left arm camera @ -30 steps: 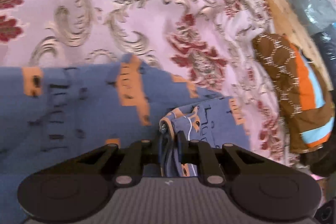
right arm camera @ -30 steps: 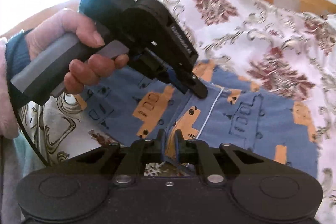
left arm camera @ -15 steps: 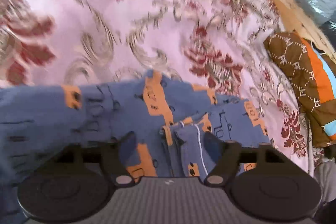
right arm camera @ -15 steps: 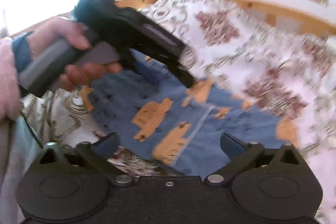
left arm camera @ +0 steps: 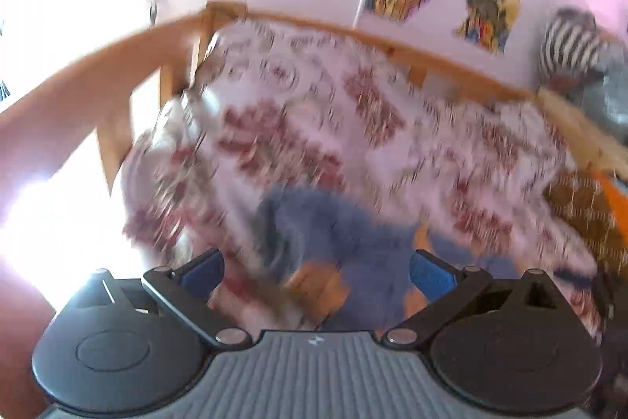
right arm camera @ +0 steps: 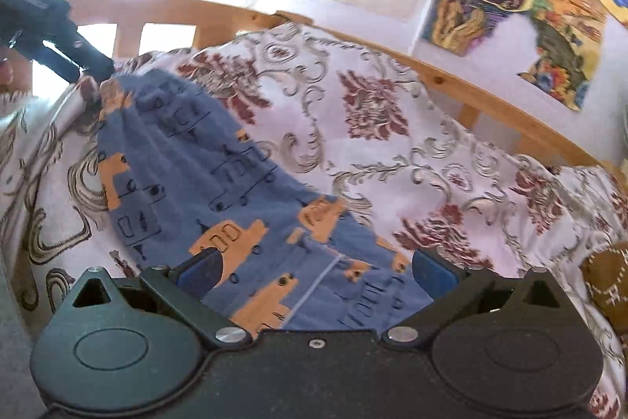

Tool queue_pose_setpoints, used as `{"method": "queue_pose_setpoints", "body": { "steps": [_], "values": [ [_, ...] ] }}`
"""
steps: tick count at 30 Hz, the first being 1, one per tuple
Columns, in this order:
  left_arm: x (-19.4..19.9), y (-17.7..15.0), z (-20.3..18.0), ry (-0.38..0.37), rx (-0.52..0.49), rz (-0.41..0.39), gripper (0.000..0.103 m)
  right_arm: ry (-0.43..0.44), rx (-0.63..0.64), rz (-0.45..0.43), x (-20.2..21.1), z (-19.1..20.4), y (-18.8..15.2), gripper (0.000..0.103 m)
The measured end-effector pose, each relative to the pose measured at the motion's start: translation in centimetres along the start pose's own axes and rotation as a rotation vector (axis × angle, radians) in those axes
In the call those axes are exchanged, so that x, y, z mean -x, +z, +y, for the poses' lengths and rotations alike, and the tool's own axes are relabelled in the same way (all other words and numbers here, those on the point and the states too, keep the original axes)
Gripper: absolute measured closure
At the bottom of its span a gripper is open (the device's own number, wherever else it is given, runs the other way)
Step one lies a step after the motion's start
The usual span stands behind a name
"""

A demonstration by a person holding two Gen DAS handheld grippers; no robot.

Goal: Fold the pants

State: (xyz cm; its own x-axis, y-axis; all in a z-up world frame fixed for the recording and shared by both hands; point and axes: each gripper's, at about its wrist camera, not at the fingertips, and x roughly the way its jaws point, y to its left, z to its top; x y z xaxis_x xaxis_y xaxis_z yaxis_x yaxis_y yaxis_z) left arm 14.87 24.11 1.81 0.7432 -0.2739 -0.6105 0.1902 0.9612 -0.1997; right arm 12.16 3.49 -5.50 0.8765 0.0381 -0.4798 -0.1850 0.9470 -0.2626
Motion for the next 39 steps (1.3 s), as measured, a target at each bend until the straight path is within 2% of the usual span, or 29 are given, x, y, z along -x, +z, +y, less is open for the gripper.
{"method": "queue_pose_setpoints", "body": {
  "steps": [2, 4, 7, 8, 12, 14, 16, 18, 20, 25, 28, 29, 30, 34, 39],
  "values": [
    [-0.4, -1.0, 1.4, -0.075, 0.033, 0.023, 0.0, 0.004, 0.022, 0.015, -1.0, 1.0, -0.2, 0.001],
    [-1.2, -1.6, 2.5, -0.158, 0.129, 0.024, 0.0, 0.0, 0.043, 0.028, -1.9, 1.6, -0.5, 0.001],
    [-1.5, -2.1, 3.5, -0.297, 0.229, -0.045, 0.0, -0.028, 0.078, 0.029, -3.2, 2.2, -0.9, 0.001],
    [-1.5, -2.1, 3.7, -0.316, 0.241, -0.069, 0.0, -0.04, 0.084, 0.029, -3.5, 2.4, -1.0, 0.001],
    [-1.1, -2.0, 3.8, -0.306, 0.206, -0.162, 0.0, -0.068, 0.071, 0.043, -5.0, 2.7, -1.4, 0.001],
    [-1.8, -1.7, 3.6, -0.266, 0.179, -0.142, 0.0, -0.065, 0.067, 0.06, -5.4, 2.9, -1.6, 0.001],
    [-3.1, -1.4, 3.5, -0.243, 0.148, -0.078, 0.0, -0.06, 0.079, 0.06, -5.5, 3.2, -1.9, 0.001],
    [-4.1, -1.6, 4.0, -0.258, 0.154, -0.049, 0.001, -0.066, 0.095, 0.049, -5.4, 3.5, -1.9, 0.001],
    [-4.5, -1.7, 4.5, -0.286, 0.175, -0.06, 0.004, -0.081, 0.11, 0.038, -5.5, 3.6, -2.0, 0.001],
    [-4.4, -1.8, 5.5, -0.285, 0.229, -0.078, 0.023, -0.159, 0.134, 0.035, -6.1, 4.1, -2.3, 0.001],
    [-4.7, -1.5, 5.6, -0.243, 0.254, -0.055, 0.048, -0.166, 0.154, 0.052, -6.8, 4.5, -2.7, 0.001],
    [-4.9, -1.4, 5.6, -0.214, 0.275, -0.038, 0.062, -0.17, 0.154, 0.049, -6.9, 4.6, -2.8, 0.001],
    [-5.1, -1.3, 5.8, -0.179, 0.31, -0.016, 0.072, -0.172, 0.157, 0.046, -7.0, 4.6, -2.8, 0.001],
    [-5.0, -0.7, 5.7, -0.162, 0.386, 0.014, 0.08, -0.165, 0.157, 0.04, -6.9, 4.5, -2.6, 0.001],
    [-3.6, 0.9, 2.1, -0.13, 0.284, -0.01, 0.082, -0.094, 0.055, -0.031, -5.3, 1.9, -1.4, 0.001]
  ]
}}
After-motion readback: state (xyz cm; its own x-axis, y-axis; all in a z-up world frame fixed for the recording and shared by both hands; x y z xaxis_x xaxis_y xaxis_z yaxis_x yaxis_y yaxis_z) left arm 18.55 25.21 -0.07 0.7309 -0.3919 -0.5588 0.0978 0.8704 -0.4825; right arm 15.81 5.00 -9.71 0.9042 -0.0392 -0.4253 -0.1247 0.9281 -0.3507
